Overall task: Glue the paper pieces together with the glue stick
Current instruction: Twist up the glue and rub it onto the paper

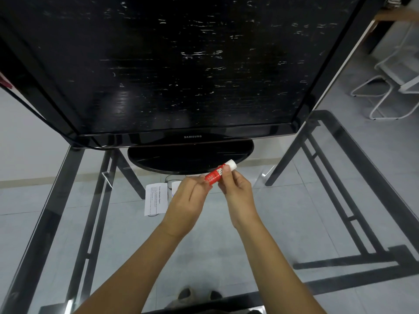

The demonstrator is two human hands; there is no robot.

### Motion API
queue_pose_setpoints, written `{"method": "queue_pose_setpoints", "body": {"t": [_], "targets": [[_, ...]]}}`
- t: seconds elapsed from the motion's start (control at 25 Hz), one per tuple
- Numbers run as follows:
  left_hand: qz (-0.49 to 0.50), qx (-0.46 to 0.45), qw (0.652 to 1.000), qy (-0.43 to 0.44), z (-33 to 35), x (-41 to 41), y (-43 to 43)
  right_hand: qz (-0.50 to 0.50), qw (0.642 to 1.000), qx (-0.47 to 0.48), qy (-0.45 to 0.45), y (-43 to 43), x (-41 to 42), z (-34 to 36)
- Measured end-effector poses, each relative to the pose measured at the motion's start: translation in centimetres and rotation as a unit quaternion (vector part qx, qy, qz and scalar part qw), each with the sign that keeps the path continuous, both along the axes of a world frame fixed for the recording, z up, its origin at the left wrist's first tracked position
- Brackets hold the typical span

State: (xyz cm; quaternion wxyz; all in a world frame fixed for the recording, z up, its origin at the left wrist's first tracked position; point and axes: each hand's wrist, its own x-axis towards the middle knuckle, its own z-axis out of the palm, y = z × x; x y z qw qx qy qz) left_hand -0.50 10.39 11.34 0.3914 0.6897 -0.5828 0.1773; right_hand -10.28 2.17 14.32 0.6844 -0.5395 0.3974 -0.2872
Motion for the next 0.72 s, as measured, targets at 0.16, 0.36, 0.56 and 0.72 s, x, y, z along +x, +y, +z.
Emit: {"method": "queue_pose_setpoints", "body": {"t": [0.16,0.36,0.56,0.72], "targets": [[-0.059,0.053,0.864,0.496,1.7,-0.4,0.2,0.02,1.0,-0.02,-0.008,-0.5,-0.2,0.8],[-0.141,0.007,0.676,0.723,1.8,-0.4,0.3,0.035,0.998,-0.053,0.016,-1.0,-0.4,1.9],[-0.068,-0.005,0.86,0.506,1.9,-0.6,0.5,0.024,0.999,-0.042,0.007,-0.7,-0.2,2.2],[-0.054,0.004,0.844,0.534,2.1,-0.6,0.8,0.021,0.999,-0.036,0.002,-0.6,-0.1,2.2]]}}
